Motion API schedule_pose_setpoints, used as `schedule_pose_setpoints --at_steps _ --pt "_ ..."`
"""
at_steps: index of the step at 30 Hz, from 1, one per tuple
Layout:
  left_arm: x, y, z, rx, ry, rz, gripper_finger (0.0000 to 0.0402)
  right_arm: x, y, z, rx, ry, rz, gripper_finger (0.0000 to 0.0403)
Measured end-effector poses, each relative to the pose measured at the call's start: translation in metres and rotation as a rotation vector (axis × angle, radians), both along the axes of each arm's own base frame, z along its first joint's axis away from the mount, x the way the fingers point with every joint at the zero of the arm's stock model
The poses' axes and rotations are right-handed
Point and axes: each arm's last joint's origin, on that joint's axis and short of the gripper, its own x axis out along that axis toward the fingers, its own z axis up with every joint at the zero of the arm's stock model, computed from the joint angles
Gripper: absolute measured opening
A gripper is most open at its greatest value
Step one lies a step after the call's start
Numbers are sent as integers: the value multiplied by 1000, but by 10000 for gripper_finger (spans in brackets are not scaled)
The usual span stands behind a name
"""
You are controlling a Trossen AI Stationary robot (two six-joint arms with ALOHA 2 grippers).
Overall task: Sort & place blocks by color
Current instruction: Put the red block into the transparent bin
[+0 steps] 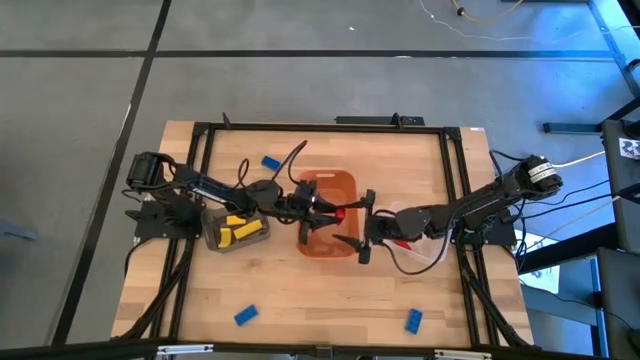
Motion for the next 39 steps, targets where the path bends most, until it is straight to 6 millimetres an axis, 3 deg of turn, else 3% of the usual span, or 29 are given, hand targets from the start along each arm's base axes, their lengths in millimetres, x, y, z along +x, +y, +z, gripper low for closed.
schedule_pose_setpoints --at_steps 11,22,39 --pt "-1 -4 4 -67 -31 -15 119 0 -2 1 -85 2 -19 352" --pt "-1 -4 4 -75 -26 9 119 8 0 -7 -222 -9 -68 286" --pt "-1 -3 3 -65 -26 11 120 6 5 -6 -232 -21 -95 283"
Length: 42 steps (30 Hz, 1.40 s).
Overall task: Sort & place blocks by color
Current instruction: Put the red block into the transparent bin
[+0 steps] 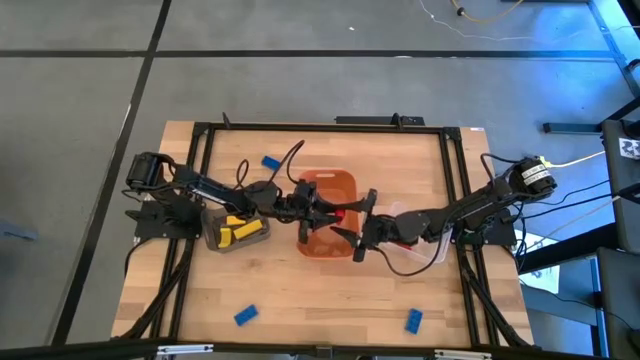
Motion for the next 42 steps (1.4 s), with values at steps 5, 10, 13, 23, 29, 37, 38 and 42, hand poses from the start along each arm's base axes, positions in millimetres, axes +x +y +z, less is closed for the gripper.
schedule_pose_setpoints --at_steps 5,10,13,23,29,37,38,42 --pt "0 1 0 -3 4 27 173 0 1 0 0 -1 -5 280" --pt "0 2 0 -6 8 41 157 0 1 0 0 0 -5 250" --pt "0 1 0 -5 8 39 126 0 1 0 -18 4 -4 212" --pt "-2 4 2 39 12 -56 51 -5 5 1 -71 15 -156 185" --pt "-18 27 6 124 29 24 33 -14 11 -2 -170 83 -360 185" --pt "-43 68 20 240 141 122 33 -23 1 -1 -195 173 -442 185" --pt "-45 71 19 257 165 118 35 -25 -4 2 -162 176 -414 185" --pt "-49 83 9 352 277 132 47 -31 -35 13 6 204 -299 185"
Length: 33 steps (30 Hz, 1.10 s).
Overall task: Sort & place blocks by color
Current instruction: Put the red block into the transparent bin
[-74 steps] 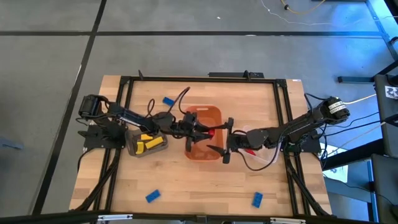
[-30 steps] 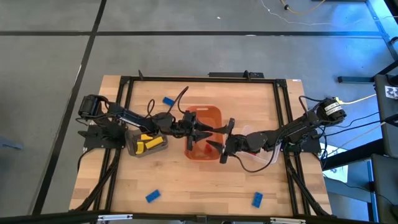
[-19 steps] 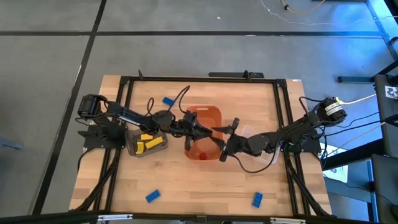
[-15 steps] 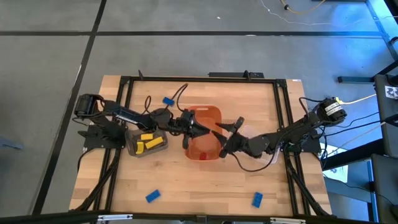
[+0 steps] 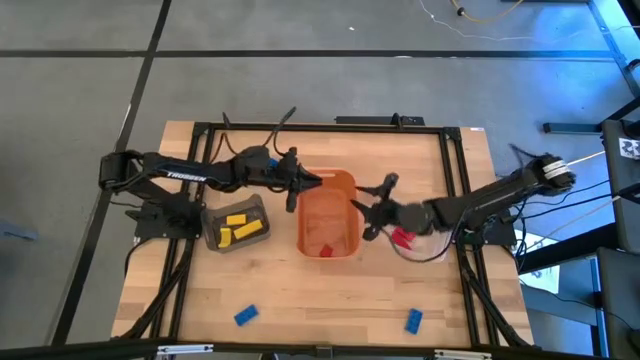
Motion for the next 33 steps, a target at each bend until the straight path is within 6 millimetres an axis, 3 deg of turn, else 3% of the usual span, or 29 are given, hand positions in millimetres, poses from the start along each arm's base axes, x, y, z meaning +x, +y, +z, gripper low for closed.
schedule_pose_setpoints --at_steps 5,11,26,33 --pt "-7 18 -11 90 125 45 68 -6 -39 8 185 12 91 185" --pt "-10 24 -15 99 165 65 78 -6 -64 9 251 16 147 184" --pt "-3 0 -15 57 156 -22 78 -11 -66 -4 422 128 177 184" --pt "-1 -9 -15 161 164 -39 78 -15 -68 -11 413 210 163 184"
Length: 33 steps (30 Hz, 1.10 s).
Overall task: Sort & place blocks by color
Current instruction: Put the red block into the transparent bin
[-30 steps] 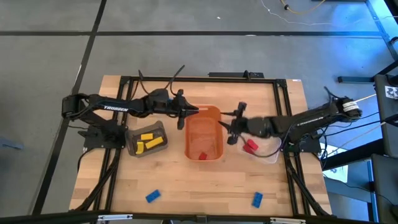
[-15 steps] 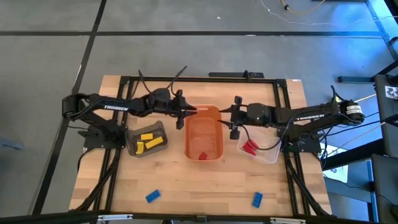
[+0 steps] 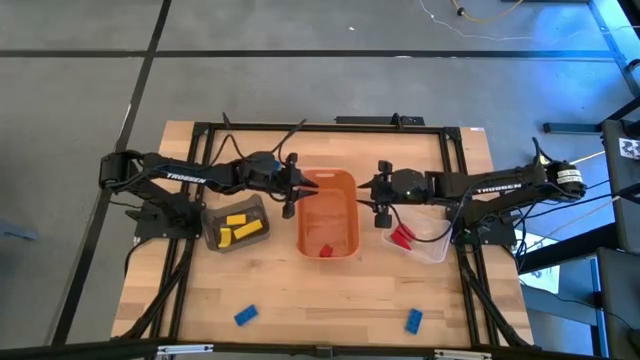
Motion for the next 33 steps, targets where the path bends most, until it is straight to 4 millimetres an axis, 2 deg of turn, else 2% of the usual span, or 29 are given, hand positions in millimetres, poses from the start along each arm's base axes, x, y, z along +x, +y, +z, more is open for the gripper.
schedule_pose_setpoints --at_steps 4,6,10,13,18,22,26,30,33 --pt "0 1 0 4 1 29 84 -2 0 4 3 -19 5 184" --pt "-1 1 4 -52 11 42 89 -4 1 13 54 -62 13 184" --pt "6 -4 18 -251 12 42 103 -10 4 52 240 -216 10 185" --pt "13 -16 34 -363 33 -7 118 -17 5 83 376 -329 -19 185" --pt "21 -46 62 -353 132 -108 153 -27 5 128 602 -498 -85 185" --pt "29 -64 83 -291 134 -203 180 -30 4 147 696 -567 -128 185" --pt "44 -70 78 -211 155 -316 185 -30 3 147 665 -586 -186 185" --pt "61 -62 53 -134 228 -280 171 -31 2 143 649 -556 -223 185" --pt "77 -51 31 -204 293 -287 137 -31 2 138 625 -510 -229 185"
